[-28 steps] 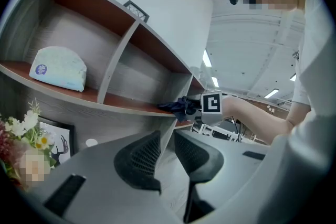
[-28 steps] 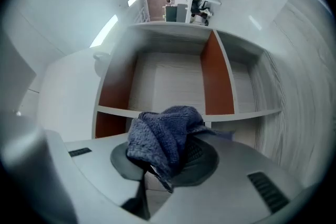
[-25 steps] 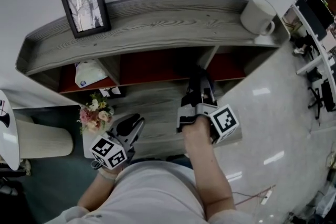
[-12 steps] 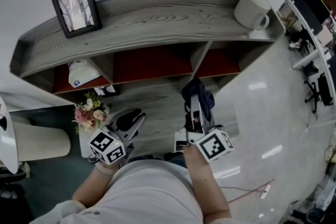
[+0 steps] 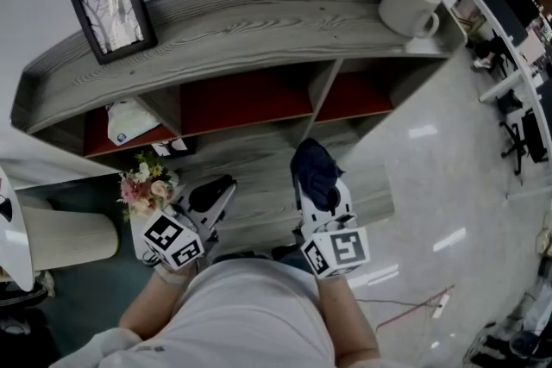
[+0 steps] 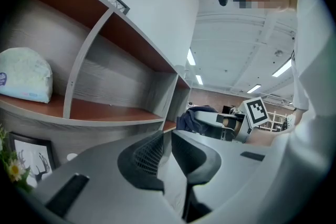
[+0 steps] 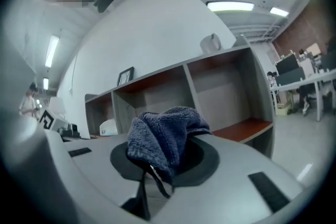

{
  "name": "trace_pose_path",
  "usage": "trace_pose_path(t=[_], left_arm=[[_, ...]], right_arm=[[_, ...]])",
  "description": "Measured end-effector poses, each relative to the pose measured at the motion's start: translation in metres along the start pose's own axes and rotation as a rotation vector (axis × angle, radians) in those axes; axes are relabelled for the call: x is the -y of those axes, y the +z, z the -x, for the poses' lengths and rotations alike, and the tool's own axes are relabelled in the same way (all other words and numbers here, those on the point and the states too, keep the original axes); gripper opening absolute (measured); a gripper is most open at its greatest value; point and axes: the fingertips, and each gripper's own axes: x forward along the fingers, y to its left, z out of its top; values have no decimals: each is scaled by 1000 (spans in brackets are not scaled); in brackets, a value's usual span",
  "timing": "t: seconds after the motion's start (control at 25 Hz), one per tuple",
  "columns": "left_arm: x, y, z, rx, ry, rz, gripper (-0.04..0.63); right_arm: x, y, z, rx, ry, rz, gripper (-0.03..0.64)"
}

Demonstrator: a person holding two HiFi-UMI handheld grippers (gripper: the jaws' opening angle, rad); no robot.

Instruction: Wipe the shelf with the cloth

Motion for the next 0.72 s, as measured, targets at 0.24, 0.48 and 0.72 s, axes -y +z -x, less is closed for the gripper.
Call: trace_pose_path(t=[0.24,0.48,0.72], left_arm=[[-1,2,1,1,-5,-19,49],[-3,1,3,0,-4,-18,49],[-5,0,7,3,6,-12,49]], right_arm=[[-15,-9,-2,-44,15,168,83],[-25,-17,-4,-70,35,313,83],[-29,-19,-3,-72,43,339,83]])
